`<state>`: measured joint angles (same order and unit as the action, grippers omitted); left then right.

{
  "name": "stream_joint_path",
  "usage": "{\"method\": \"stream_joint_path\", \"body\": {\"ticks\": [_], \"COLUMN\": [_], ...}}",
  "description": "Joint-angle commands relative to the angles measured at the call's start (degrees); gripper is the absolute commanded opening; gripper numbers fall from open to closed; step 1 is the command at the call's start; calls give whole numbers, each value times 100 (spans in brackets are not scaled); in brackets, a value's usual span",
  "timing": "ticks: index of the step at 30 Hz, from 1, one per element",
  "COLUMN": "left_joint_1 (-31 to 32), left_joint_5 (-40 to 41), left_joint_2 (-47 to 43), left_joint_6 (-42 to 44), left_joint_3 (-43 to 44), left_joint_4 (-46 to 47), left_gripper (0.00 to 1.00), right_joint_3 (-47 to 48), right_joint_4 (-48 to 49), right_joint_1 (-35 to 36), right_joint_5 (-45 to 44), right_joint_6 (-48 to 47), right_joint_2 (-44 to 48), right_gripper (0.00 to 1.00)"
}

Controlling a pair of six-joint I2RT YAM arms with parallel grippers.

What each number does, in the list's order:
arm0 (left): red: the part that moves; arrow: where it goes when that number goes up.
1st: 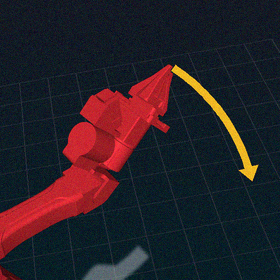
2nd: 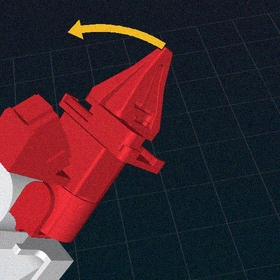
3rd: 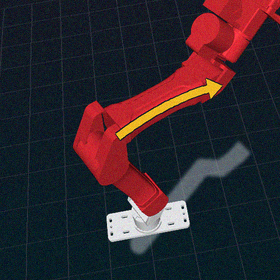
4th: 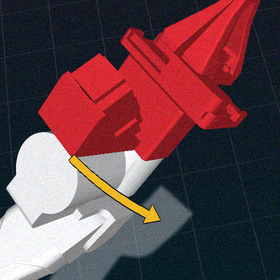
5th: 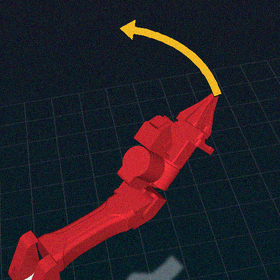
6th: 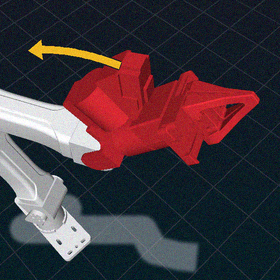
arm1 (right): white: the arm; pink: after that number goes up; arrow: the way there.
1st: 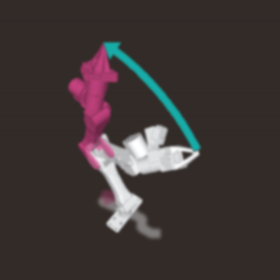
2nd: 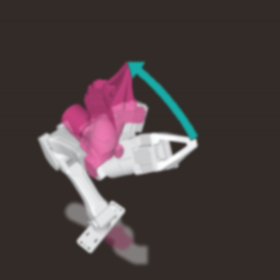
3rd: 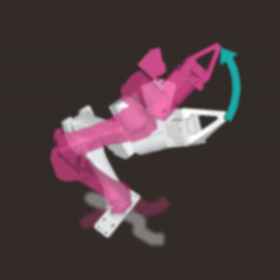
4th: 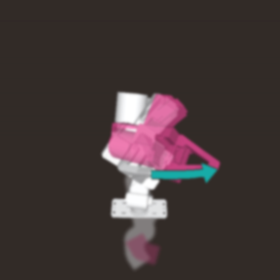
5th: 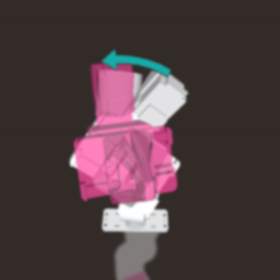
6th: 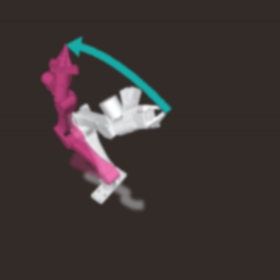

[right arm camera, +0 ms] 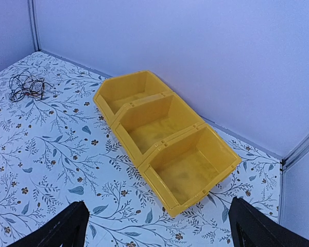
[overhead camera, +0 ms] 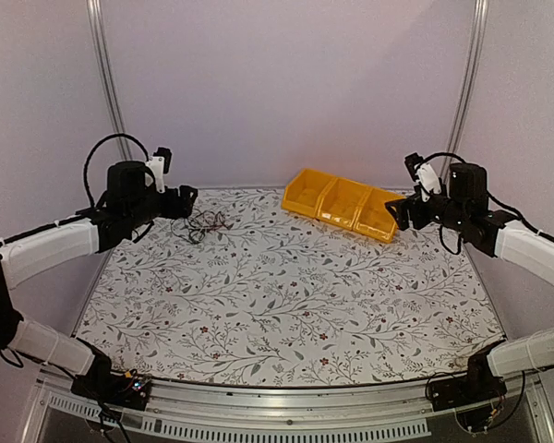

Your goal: Untangle the cables

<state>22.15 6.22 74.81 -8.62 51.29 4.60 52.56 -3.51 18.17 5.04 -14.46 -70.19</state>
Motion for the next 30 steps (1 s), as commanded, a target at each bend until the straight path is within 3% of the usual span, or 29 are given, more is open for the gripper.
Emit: {"method": "stream_joint_path", "body": {"ticks": [1, 3, 6, 10, 21, 25, 30], "left_joint_1": [60, 19, -236, -653, -849, -918, -976], "left_joint_5": [725, 1240, 1287, 964, 1148, 1130, 1158], "left_joint_2": [435, 849, 1420, 1982, 4179, 4518, 4100], "left_joint_6": [-9, -157, -475, -1001, -1148, -1280, -979], "left_joint_3": [175, 550, 1156, 1504, 3350, 3658, 3259], "left_joint_4": [-239, -895, -1428, -1388, -1590, -1739, -1682], "left_gripper": [88, 86, 84, 91, 95, 86, 83], "right_joint_3": [-598, -815, -1012, -925, -976, -967, -966], "right_joint_4": [843, 804, 655, 405, 351, 351, 187], "right_joint_1": [-44, -63, -60, -54, -51, -51, -56], "right_joint_5": [-83, 84, 703, 1253, 1195, 1190, 1167], "right_joint_6": [268, -264, -738, -892, -1224, -1257, -1326], "right_joint_2": [292, 302, 347, 290, 102, 25, -21], "right_gripper": [99, 99, 99, 99, 99, 99, 99]}}
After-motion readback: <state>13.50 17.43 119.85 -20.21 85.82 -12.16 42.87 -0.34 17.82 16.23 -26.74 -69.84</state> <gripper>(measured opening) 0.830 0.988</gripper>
